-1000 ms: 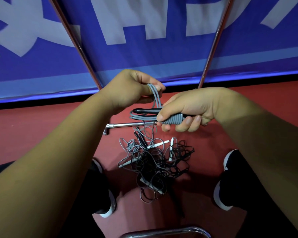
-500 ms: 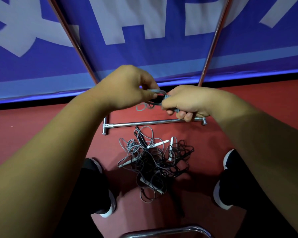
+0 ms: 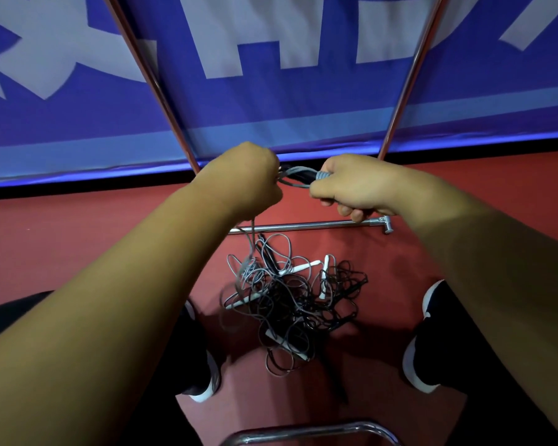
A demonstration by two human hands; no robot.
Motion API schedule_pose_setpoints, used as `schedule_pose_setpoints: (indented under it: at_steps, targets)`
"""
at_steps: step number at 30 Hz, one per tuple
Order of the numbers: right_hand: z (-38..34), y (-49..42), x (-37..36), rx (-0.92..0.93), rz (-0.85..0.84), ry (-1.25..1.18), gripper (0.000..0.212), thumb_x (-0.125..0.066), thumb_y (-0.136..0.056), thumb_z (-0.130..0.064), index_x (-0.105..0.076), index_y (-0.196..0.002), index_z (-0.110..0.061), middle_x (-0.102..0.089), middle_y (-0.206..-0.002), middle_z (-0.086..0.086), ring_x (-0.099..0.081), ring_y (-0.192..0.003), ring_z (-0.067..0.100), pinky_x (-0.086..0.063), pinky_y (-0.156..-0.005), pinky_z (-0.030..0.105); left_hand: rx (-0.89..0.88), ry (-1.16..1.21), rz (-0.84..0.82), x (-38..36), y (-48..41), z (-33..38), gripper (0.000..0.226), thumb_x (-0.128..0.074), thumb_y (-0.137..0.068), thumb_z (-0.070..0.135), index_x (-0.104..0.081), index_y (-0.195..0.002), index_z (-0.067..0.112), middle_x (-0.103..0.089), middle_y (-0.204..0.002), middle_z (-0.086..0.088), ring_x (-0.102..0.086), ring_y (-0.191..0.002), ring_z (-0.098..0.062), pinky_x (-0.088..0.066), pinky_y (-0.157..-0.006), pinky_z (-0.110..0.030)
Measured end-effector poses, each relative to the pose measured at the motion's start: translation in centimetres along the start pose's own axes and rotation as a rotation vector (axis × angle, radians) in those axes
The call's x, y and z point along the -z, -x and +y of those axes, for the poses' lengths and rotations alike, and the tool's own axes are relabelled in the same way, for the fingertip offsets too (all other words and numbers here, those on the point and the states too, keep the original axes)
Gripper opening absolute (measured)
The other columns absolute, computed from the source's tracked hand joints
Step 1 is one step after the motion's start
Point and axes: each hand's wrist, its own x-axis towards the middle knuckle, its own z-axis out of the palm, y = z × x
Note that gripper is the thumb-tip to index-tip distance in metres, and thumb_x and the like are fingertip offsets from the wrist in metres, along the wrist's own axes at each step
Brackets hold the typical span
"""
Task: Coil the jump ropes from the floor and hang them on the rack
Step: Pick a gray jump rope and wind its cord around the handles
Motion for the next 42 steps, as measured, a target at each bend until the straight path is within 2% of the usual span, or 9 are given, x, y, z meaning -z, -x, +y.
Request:
schedule_pose_setpoints:
  at_steps: [4, 10, 15, 19, 26, 29, 35, 38, 42]
  targets:
    - [-0.1, -0.3, -0.2, 0.037, 0.029, -0.018, 0.012, -0.065, -0.096, -0.022, -0.057, -0.094, -0.013, -0.060, -0.084, 0.012, -0.043, -0.054, 0.019, -0.034, -0.045, 0.025, 0.074, 0.056, -0.055, -0.3, -0.4, 0.7, 0.025, -0.055, -0.093, 0.016, -0.056, -0.069, 0.009, -0.062, -0.068, -0.009, -0.058, -0.065, -0.033, -0.051, -0.065, -0.039]
    - [-0.6, -0.1, 0.3, 0.055, -0.003, -0.344, 0.029, -0.062, -0.106, -0.045, -0.050, -0.107, -0.018, -0.058, -0.091, 0.006, -0.037, -0.050, 0.009, -0.026, -0.043, 0.019, 0.224, 1.137, -0.182, 0.5, 0.3, 0.3, 0.007, -0.060, -0.104, 0.006, -0.059, -0.098, 0.002, -0.077, -0.099, -0.025, -0.079, -0.085, -0.033, -0.066, -0.076, -0.042]
    - [-1.4, 0.5, 1.0, 0.043, -0.038, -0.552, 0.050, -0.060, -0.098, -0.068, -0.054, -0.112, -0.021, -0.058, -0.085, 0.003, -0.033, -0.051, 0.008, -0.022, -0.042, 0.014, 0.174, 0.945, -0.108, 0.7, 0.0, -0.1, 0.014, -0.081, -0.090, 0.012, -0.069, -0.092, 0.004, -0.079, -0.082, -0.013, -0.079, -0.082, -0.029, -0.066, -0.076, -0.037]
    - [-1.4, 0.5, 0.5, 0.000, 0.009, -0.588, 0.051, -0.061, -0.094, -0.073, -0.061, -0.109, -0.024, -0.059, -0.084, 0.004, -0.032, -0.049, 0.010, -0.020, -0.043, 0.014, 0.071, 0.469, 0.035, 0.5, -0.2, 0.5, 0.023, -0.084, -0.086, 0.032, -0.070, -0.080, 0.014, -0.075, -0.065, 0.006, -0.070, -0.058, -0.003, -0.059, -0.076, -0.026]
    - [-1.6, 0.5, 0.5, 0.000, 0.003, -0.627, 0.061, -0.066, -0.090, -0.075, -0.066, -0.113, -0.019, -0.062, -0.082, 0.000, -0.032, -0.048, 0.009, -0.020, -0.041, 0.015, 0.093, 0.376, 0.139, 0.8, -0.2, 0.9, 0.044, -0.086, -0.078, 0.051, -0.062, -0.080, 0.014, -0.070, -0.066, 0.001, -0.063, -0.061, -0.011, -0.048, -0.063, -0.022]
    - [-1.7, 0.4, 0.5, 0.004, 0.026, -0.617, 0.062, -0.067, -0.088, -0.076, -0.068, -0.113, -0.019, -0.063, -0.082, 0.001, -0.033, -0.048, 0.009, -0.020, -0.042, 0.016, 0.151, 0.479, 0.185, 0.0, -0.3, 0.8, 0.037, -0.084, -0.082, 0.042, -0.061, -0.085, 0.013, -0.072, -0.061, 0.001, -0.071, -0.057, -0.014, -0.060, -0.073, -0.040]
    - [-1.6, 0.0, 0.8, -0.042, 0.101, -0.655, 0.045, -0.067, -0.091, -0.063, -0.064, -0.104, -0.021, -0.064, -0.082, 0.003, -0.034, -0.047, 0.011, -0.021, -0.042, 0.017, 0.204, 0.688, 0.202, 0.5, 0.5, 1.4, 0.031, -0.072, -0.095, 0.035, -0.062, -0.087, 0.007, -0.074, -0.061, -0.005, -0.072, -0.050, -0.017, -0.063, -0.065, -0.036]
    - [-1.5, -0.2, 1.0, -0.059, 0.126, -0.676, 0.043, -0.065, -0.092, -0.061, -0.065, -0.106, -0.020, -0.064, -0.083, 0.002, -0.036, -0.048, 0.011, -0.021, -0.042, 0.017, 0.210, 1.006, 0.179, 0.9, 0.6, 1.6, 0.044, -0.074, -0.096, 0.036, -0.058, -0.090, -0.005, -0.079, -0.078, -0.009, -0.076, -0.060, -0.027, -0.065, -0.064, -0.043]
    - [-1.7, -0.1, 1.2, -0.069, 0.160, -0.698, 0.038, -0.062, -0.095, -0.056, -0.065, -0.103, -0.019, -0.062, -0.077, 0.002, -0.036, -0.046, 0.011, -0.021, -0.040, 0.017, 0.141, 1.489, -0.062, 1.9, 0.7, 1.7, 0.024, -0.062, -0.105, 0.030, -0.054, -0.107, 0.007, -0.079, -0.098, -0.019, -0.077, -0.081, -0.026, -0.061, -0.064, -0.029]
